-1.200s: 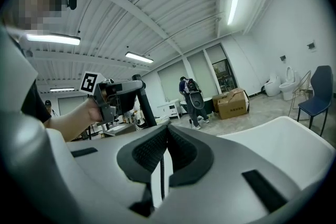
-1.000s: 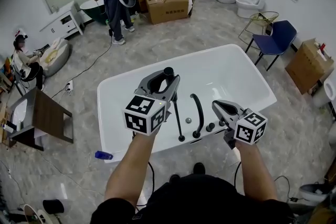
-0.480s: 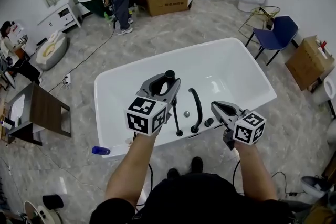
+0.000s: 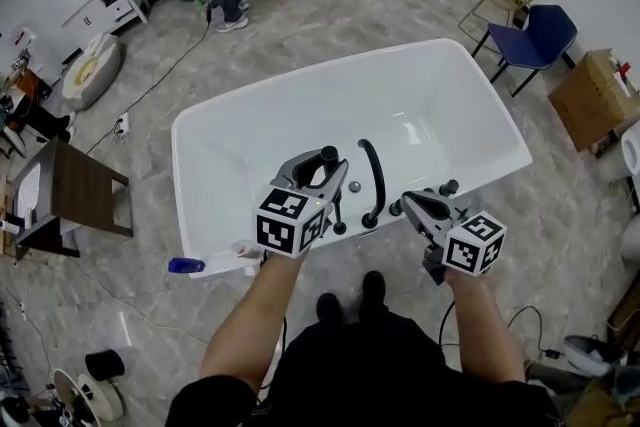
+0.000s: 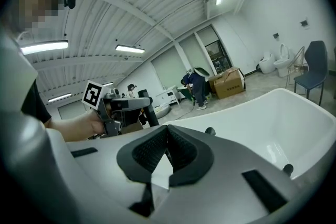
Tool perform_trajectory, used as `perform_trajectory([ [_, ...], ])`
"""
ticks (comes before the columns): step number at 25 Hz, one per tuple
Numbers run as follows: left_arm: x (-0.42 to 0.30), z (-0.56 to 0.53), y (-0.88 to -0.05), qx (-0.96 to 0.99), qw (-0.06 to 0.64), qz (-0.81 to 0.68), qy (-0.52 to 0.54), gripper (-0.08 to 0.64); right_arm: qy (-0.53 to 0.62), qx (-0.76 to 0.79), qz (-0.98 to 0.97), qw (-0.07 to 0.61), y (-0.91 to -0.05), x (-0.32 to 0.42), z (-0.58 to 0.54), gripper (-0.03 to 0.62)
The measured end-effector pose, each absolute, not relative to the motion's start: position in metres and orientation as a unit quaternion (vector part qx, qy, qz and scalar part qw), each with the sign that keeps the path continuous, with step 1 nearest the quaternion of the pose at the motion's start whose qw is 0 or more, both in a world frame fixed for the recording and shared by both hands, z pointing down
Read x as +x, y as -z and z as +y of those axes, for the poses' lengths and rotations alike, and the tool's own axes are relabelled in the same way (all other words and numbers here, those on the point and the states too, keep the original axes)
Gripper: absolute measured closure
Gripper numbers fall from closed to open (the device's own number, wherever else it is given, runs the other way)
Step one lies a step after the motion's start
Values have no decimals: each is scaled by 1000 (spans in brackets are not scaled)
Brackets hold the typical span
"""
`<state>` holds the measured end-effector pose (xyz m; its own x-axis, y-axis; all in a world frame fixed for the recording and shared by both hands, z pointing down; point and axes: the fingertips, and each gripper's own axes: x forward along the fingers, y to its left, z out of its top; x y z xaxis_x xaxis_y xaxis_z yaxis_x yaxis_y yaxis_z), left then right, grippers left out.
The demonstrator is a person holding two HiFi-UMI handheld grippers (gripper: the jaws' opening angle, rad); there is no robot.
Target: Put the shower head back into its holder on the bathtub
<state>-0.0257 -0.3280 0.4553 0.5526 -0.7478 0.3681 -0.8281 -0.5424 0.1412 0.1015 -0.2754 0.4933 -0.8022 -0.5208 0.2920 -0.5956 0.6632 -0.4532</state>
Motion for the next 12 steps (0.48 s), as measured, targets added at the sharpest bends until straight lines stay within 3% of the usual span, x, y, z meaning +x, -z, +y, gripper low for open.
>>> perform_trajectory([
  [12, -17, -302, -560, 855, 209, -422, -217, 408, -325, 304, -892, 81, -543, 95, -258, 575],
])
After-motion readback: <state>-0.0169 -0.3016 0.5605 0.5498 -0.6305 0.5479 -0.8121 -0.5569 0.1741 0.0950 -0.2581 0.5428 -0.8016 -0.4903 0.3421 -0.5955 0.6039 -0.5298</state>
